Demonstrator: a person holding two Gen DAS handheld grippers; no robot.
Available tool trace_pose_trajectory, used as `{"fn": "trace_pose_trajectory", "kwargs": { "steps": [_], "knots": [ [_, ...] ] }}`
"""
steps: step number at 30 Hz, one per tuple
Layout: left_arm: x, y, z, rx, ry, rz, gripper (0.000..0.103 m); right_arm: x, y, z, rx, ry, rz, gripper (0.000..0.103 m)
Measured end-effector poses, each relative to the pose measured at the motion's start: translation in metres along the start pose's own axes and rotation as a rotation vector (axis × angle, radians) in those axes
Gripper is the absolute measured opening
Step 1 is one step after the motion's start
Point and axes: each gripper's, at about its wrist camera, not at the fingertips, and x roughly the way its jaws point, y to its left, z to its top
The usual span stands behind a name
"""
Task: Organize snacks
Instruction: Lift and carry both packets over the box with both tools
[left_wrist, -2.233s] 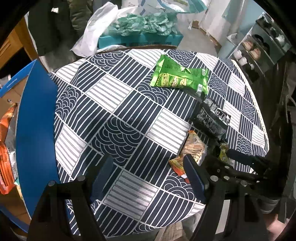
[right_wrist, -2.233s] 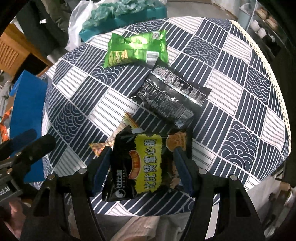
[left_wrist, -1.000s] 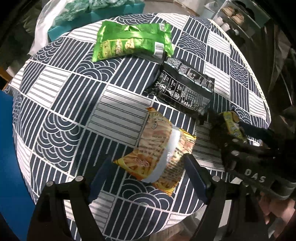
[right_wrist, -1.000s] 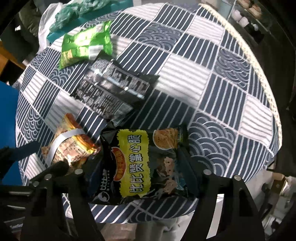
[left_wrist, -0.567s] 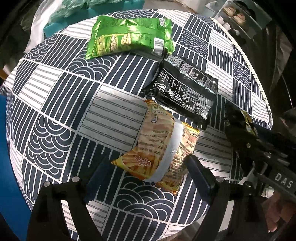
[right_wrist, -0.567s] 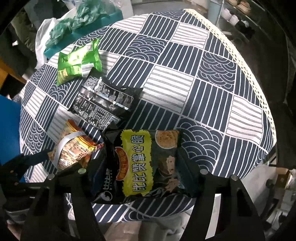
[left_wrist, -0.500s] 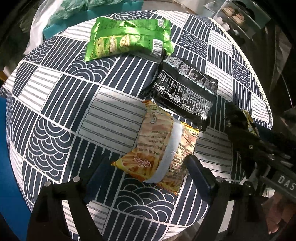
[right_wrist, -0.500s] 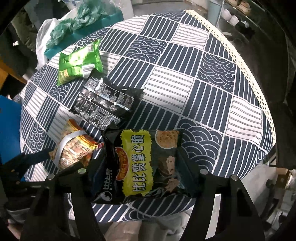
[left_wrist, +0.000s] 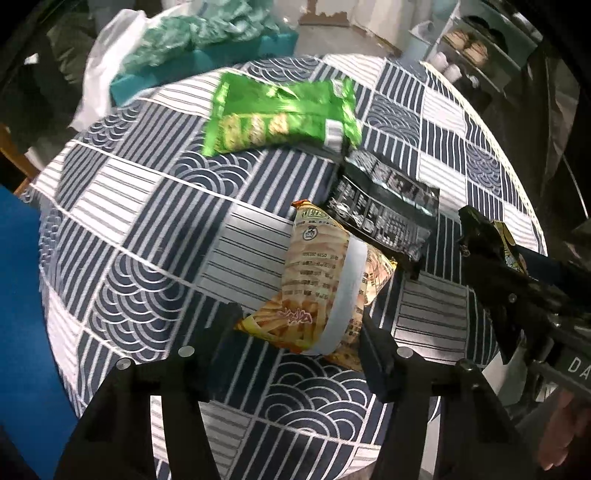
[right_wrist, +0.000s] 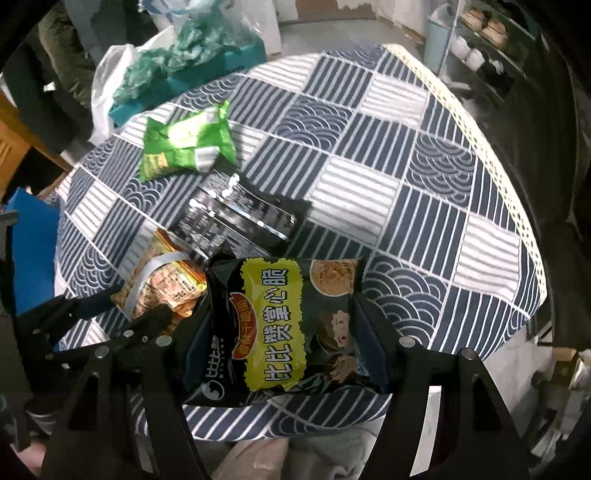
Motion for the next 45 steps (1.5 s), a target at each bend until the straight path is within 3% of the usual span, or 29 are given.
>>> {"fn": "trace_pose_trajectory", "kwargs": {
  "steps": [14,25,45],
  "knots": [
    [-0.080,0.044,-0.003,-0.091,-0.144,0.055,0.061,-0.040,0.050,0.009,-0.091,-0.094,0.077,0.069],
    [-0.135,0.091,-0.027,-0.175,-0.233,0.086,0.061,-0.077,0.103,0.012,-0.193,-0.170,0.142,0.069],
    [-0.199,0.167,-0.069,-0.302,-0.348,0.107,0.061,-0.095,0.206,0.007,-0.358,-0.192,0.223,0.069]
  ]
}}
